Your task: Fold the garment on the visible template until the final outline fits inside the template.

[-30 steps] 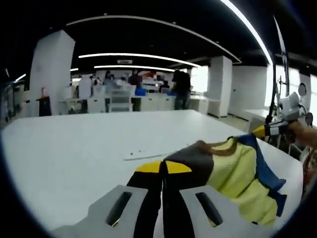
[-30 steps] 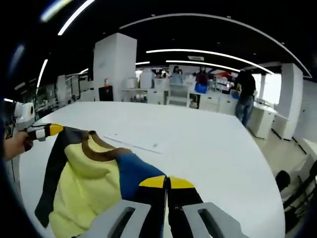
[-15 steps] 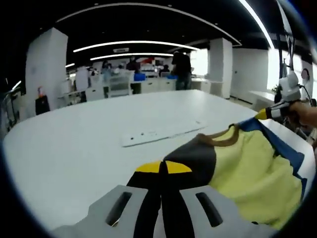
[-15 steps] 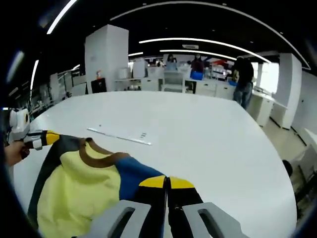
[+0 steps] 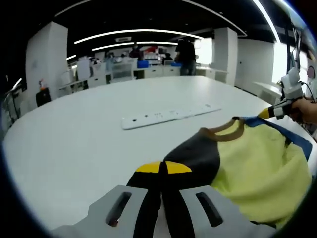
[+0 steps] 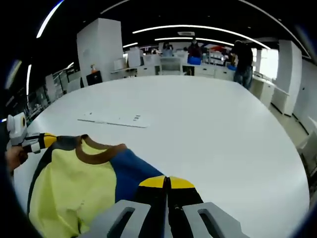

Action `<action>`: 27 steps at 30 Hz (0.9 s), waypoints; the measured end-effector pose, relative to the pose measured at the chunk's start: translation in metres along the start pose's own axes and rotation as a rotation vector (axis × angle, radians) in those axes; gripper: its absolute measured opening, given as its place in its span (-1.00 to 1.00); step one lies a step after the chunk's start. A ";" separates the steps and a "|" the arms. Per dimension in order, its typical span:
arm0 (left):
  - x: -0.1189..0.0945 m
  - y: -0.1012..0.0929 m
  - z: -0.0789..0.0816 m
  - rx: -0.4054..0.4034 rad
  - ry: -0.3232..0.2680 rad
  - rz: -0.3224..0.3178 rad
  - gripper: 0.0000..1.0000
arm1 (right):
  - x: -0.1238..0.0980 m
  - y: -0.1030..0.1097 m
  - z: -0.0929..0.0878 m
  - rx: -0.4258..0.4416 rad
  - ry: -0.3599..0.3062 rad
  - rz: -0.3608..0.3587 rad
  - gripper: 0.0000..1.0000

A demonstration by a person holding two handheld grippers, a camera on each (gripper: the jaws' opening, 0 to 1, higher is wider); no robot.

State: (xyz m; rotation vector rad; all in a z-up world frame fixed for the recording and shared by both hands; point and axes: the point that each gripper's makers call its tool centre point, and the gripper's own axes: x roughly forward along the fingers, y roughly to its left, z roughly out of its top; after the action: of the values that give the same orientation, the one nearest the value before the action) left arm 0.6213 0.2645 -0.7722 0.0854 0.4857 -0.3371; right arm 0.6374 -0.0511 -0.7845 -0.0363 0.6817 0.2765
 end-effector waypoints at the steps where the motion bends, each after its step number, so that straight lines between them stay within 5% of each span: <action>1: 0.000 0.000 -0.001 0.003 0.007 0.003 -1.00 | 0.005 -0.001 0.001 0.001 0.005 0.003 -1.00; 6: -0.001 0.002 -0.001 0.021 0.016 -0.004 -0.98 | 0.004 0.000 0.001 -0.002 0.013 0.012 -1.00; 11: -0.009 0.011 0.004 -0.016 0.000 0.006 -0.75 | 0.000 0.009 0.006 -0.053 0.006 0.060 -0.96; 16: -0.020 0.010 0.008 -0.018 -0.007 -0.010 -0.51 | -0.010 0.020 0.010 -0.063 0.000 0.102 -0.38; 27: -0.056 -0.004 0.014 -0.024 -0.024 -0.075 0.00 | -0.052 0.059 0.010 -0.138 0.009 0.273 0.19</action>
State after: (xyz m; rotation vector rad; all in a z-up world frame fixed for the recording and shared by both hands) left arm 0.5796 0.2753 -0.7334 0.0397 0.4702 -0.4052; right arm 0.5895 -0.0057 -0.7406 -0.0759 0.6754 0.5862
